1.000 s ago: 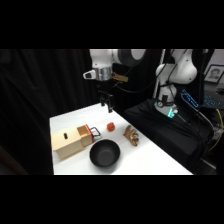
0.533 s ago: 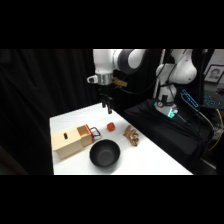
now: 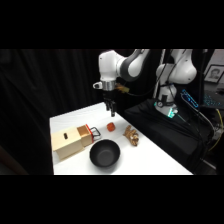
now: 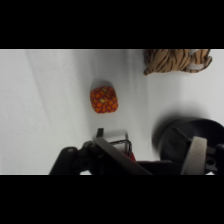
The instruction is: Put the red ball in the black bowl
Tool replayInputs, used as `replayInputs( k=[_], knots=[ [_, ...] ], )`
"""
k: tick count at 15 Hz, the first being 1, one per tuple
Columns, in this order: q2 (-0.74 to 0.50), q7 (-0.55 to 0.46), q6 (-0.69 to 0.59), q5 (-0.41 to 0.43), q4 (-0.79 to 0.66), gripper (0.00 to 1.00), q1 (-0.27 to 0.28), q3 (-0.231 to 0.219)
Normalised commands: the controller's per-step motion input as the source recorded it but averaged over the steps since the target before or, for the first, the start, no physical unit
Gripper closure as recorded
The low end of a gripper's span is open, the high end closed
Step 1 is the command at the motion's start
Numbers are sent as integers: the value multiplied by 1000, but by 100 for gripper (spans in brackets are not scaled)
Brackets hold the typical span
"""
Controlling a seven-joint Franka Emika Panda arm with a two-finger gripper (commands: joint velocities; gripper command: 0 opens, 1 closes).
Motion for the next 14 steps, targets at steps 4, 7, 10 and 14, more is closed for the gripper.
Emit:
replayInputs(
  k=[4, 7, 10, 14],
  knots=[
    [90, -139, 299, 100, -90, 0, -42, -31],
    [158, -60, 308, 19, -35, 0, -54, -33],
    [184, -73, 277, 53, 6, 0, -60, -21],
    [177, -109, 221, 127, 48, 0, -65, 15]
  ],
)
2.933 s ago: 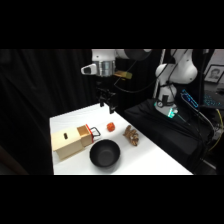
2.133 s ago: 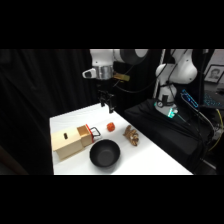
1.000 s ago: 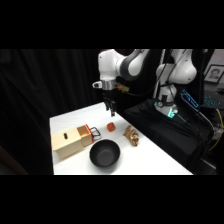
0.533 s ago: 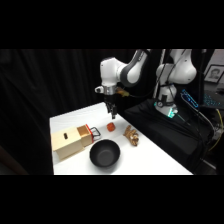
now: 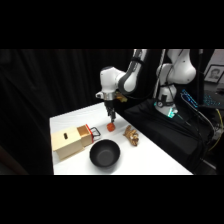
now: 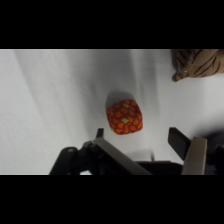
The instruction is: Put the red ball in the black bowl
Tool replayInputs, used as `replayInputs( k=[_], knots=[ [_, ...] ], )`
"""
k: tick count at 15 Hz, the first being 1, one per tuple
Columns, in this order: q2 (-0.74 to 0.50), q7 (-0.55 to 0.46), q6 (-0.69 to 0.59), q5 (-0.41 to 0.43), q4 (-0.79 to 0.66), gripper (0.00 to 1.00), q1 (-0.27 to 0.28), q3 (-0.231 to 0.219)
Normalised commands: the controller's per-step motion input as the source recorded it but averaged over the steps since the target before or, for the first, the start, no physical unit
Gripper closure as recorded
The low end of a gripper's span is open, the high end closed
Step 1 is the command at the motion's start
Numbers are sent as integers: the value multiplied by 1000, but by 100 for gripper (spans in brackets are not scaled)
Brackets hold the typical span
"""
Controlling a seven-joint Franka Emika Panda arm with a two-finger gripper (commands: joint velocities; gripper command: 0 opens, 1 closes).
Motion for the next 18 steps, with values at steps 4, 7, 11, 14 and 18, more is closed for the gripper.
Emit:
replayInputs(
  k=[4, 7, 11, 14, 18],
  knots=[
    [184, -174, 199, 228, 78, 0, -82, 104],
    [208, -130, 202, 165, 113, 0, -81, 121],
    [207, -82, 199, 92, 110, 0, -90, 102],
    [173, -51, 171, 62, 99, 0, -98, 102],
    [137, -6, 173, 15, 90, 30, -86, 74]
  ],
)
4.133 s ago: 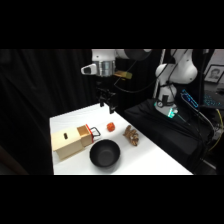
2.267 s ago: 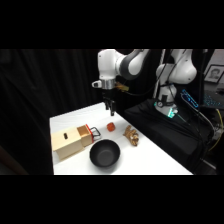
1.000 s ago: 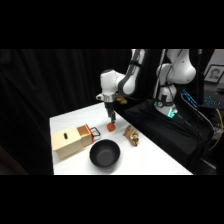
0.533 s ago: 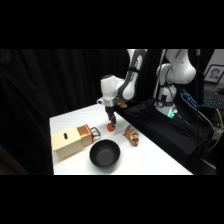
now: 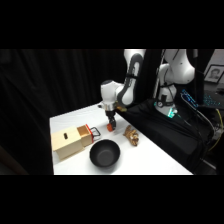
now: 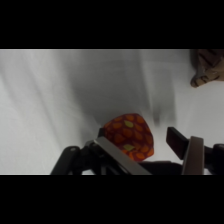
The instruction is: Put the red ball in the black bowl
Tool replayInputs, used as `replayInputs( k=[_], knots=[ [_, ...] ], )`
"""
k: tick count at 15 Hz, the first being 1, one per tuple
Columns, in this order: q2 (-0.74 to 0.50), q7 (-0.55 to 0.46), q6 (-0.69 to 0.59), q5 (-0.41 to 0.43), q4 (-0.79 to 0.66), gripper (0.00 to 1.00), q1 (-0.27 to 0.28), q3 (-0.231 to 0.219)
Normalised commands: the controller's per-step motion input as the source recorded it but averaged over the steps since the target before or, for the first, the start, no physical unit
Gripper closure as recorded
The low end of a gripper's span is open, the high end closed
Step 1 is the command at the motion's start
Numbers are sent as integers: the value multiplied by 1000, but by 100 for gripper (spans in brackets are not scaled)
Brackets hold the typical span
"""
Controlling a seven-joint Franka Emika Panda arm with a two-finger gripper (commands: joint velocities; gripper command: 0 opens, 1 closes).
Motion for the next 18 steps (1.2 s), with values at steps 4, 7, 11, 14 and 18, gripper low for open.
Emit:
replayInputs(
  k=[4, 7, 11, 14, 18],
  knots=[
    [67, 26, 173, -32, 31, 55, -78, 36],
    [-7, 39, 137, -78, -31, 81, -69, -14],
    [-79, 62, 89, -133, -88, 100, -23, -50],
    [-222, 147, -35, -225, -128, 96, 104, -108],
    [-458, 184, -243, -270, -171, 96, 184, -143]
  ],
)
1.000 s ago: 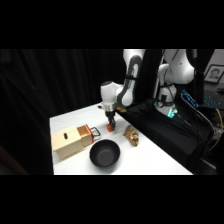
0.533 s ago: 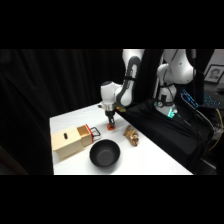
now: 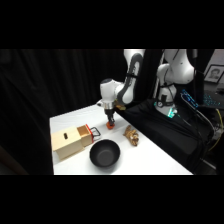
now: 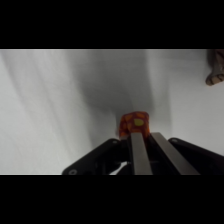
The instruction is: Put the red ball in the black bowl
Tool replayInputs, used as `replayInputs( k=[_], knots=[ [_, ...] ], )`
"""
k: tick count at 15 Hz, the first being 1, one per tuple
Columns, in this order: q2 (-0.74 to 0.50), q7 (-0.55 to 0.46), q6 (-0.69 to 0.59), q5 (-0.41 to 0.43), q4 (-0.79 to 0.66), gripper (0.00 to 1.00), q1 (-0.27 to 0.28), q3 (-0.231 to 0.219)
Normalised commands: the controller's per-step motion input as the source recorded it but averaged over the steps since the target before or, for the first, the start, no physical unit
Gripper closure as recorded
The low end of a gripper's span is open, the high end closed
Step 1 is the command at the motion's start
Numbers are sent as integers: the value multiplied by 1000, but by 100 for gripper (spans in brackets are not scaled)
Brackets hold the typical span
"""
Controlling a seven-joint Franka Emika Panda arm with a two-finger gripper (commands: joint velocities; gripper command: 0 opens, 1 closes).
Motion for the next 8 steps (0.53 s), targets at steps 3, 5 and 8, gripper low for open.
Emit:
replayInputs(
  k=[3, 5, 8],
  knots=[
    [-554, 220, -399, -326, -136, 96, 193, -137],
    [-475, 176, -452, -259, -39, 96, 116, -48],
    [-337, 131, -460, -154, 63, 96, 66, 38]
  ],
)
